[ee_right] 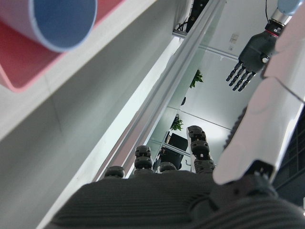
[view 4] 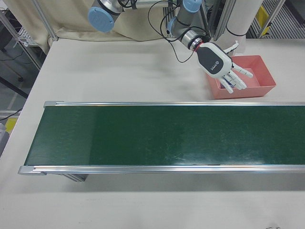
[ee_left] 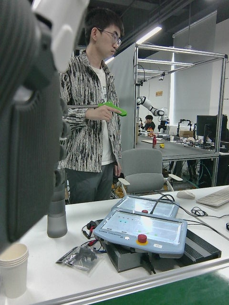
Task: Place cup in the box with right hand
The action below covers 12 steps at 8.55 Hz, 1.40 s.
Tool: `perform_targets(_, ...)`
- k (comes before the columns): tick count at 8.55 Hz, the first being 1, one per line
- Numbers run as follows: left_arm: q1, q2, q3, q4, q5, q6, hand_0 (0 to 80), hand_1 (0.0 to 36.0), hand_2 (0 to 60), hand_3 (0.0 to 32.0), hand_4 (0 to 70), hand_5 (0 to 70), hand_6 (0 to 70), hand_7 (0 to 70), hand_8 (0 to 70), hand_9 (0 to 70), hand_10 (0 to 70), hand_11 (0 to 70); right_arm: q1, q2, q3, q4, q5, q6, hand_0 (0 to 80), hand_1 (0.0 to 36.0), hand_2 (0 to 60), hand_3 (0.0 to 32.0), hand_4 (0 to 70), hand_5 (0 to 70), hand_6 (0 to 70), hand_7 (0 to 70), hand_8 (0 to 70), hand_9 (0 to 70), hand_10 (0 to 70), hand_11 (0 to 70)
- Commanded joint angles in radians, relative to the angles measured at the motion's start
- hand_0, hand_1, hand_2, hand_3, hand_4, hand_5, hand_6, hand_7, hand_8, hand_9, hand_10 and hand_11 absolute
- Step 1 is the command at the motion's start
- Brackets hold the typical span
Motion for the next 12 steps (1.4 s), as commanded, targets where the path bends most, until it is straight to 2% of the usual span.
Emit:
perform_targets(1, 0.0, 0.0, 0.0, 0.0, 0.0, 0.0, 0.0, 0.0, 0.0, 0.0, 0.0, 0.0, 0.0, 0.0, 0.0, 0.0, 0.0, 0.0, 0.121, -0.042, 0.101, -0.005, -0.011, 0.045, 45.9, 12.8, 2.0, 5.8, 0.0, 4.8, 1.3, 3.7, 8.6, 10.4, 0.0, 0.0)
perform_targets(2, 0.0, 0.0, 0.0, 0.0, 0.0, 0.0, 0.0, 0.0, 0.0, 0.0, 0.0, 0.0, 0.0, 0.0, 0.0, 0.0, 0.0, 0.0, 0.183, -0.1, 0.131, -0.005, -0.013, 0.112, 46.0, 13.0, 3.0, 5.6, 0.0, 4.8, 1.5, 4.6, 8.8, 10.7, 0.0, 0.0)
perform_targets(3, 0.0, 0.0, 0.0, 0.0, 0.0, 0.0, 0.0, 0.0, 0.0, 0.0, 0.0, 0.0, 0.0, 0.0, 0.0, 0.0, 0.0, 0.0, 0.261, -0.162, 0.13, -0.005, -0.049, 0.2, 45.9, 13.0, 4.0, 3.6, 0.0, 4.8, 2.1, 6.4, 9.2, 11.2, 0.0, 0.0)
perform_targets(4, 0.0, 0.0, 0.0, 0.0, 0.0, 0.0, 0.0, 0.0, 0.0, 0.0, 0.0, 0.0, 0.0, 0.0, 0.0, 0.0, 0.0, 0.0, 0.389, -0.206, 0.119, -0.005, -0.148, 0.267, 45.9, 12.8, 4.8, 0.2, 0.0, 4.7, 2.9, 9.0, 9.4, 11.9, 0.0, 0.0)
perform_targets(6, 0.0, 0.0, 0.0, 0.0, 0.0, 0.0, 0.0, 0.0, 0.0, 0.0, 0.0, 0.0, 0.0, 0.0, 0.0, 0.0, 0.0, 0.0, 0.67, -0.226, 0.037, -0.005, -0.365, 0.391, 45.6, 12.2, 5.0, 0.0, 0.0, 4.7, 3.5, 10.6, 9.6, 12.6, 0.0, 0.0)
perform_targets(7, 0.0, 0.0, 0.0, 0.0, 0.0, 0.0, 0.0, 0.0, 0.0, 0.0, 0.0, 0.0, 0.0, 0.0, 0.0, 0.0, 0.0, 0.0, 0.779, -0.226, -0.054, 0.008, -0.449, 0.481, 44.8, 11.3, 5.3, 0.0, 0.0, 4.4, 4.2, 13.9, 9.9, 13.7, 0.0, 0.0)
perform_targets(9, 0.0, 0.0, -0.002, 0.0, 0.0, 0.0, 0.0, 0.0, 0.0, 0.0, 0.0, 0.0, 0.0, 0.0, 0.0, 0.0, 0.0, 0.0, 1.015, -0.227, -0.196, 0.085, -0.613, 0.534, 43.7, 10.6, 4.1, 0.0, 0.0, 4.6, 4.8, 14.7, 10.5, 14.5, 0.0, 0.0)
perform_targets(10, 0.0, 0.0, -0.002, 0.0, 0.0, 0.0, 0.0, 0.0, 0.0, 0.0, 0.0, 0.0, 0.0, 0.0, 0.0, 0.0, 0.0, 0.0, 1.12, -0.232, -0.293, 0.165, -0.669, 0.599, 42.0, 9.8, 3.7, 0.0, 0.0, 4.7, 4.8, 13.0, 10.8, 14.3, 0.0, 0.5)
perform_targets(12, 0.0, 0.0, -0.002, 0.0, 0.0, 0.0, 0.0, 0.0, 0.0, 0.0, 0.0, 0.0, 0.0, 0.0, 0.0, 0.0, 0.0, 0.0, 1.304, -0.257, -0.433, 0.292, -0.738, 0.681, 41.8, 9.7, 4.9, 0.0, 0.0, 4.6, 5.6, 16.9, 11.5, 15.8, 0.0, 0.9)
